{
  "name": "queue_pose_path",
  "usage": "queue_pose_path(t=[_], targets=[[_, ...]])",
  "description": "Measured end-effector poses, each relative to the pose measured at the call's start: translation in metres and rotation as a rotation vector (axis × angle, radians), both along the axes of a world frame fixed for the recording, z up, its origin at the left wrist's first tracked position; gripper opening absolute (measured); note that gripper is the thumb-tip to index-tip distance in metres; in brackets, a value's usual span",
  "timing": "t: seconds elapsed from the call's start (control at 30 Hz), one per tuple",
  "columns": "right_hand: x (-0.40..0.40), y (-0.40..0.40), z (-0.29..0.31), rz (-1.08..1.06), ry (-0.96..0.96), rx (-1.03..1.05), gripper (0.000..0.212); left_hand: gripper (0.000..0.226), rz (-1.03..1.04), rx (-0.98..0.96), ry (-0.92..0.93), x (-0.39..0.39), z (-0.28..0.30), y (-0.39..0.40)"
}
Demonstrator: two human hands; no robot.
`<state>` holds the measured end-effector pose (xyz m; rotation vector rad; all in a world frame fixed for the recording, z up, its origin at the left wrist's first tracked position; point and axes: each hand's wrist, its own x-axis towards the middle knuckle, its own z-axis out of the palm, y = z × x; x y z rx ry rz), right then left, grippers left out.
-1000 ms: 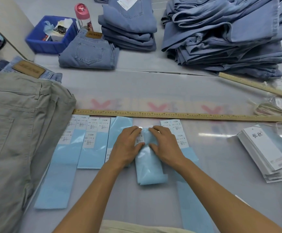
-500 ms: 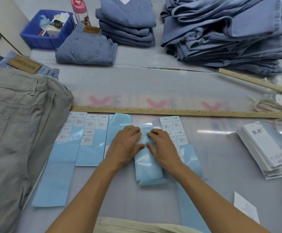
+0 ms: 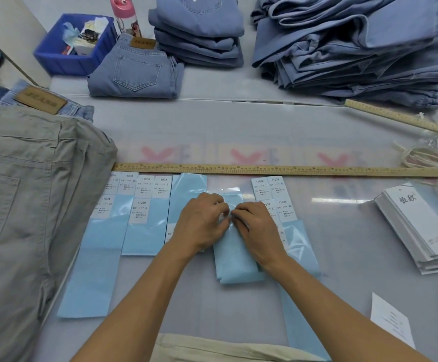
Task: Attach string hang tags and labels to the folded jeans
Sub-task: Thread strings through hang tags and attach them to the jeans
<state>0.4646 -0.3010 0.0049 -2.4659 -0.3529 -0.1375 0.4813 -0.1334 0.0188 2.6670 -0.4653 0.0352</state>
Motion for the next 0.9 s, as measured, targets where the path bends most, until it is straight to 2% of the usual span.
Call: queue_pose_path(t=[0.2, 0.33, 0.63, 0.7, 0.8, 0.9], targets=[[-0.001, 0.000, -0.002, -0.002, 0.007, -0.001, 0.008, 0.018, 0.086, -0.001, 0.062, 0.006, 0.002, -0.002], [-0.001, 0.000, -0.002, -0.009, 0.014, 0.005, 0.008, 0.025, 0.031, 0.041, 0.087, 0.005, 0.003, -0.003], [0.000, 0.000, -0.004, -0.012, -0.002, 0.012, 0.008, 0.019, 0.059, 0.101, 0.084, 0.007, 0.003, -0.009], [0.000, 0.001, -0.003, -0.011, 0.020, 0.014, 0.009, 0.016, 0.174, 0.011, 0.093, 0.008, 0.012, -0.004], [0.002, 0.000, 0.000, -0.007, 0.093, 0.001, 0.013, 0.012, 0.480, -0.297, 0.069, 0.006, 0.030, 0.014], [0.003, 0.001, 0.014, -0.002, 0.196, -0.018, 0.027, 0.012, 0.694, -0.570, -0.075, -0.009, 0.053, 0.023]])
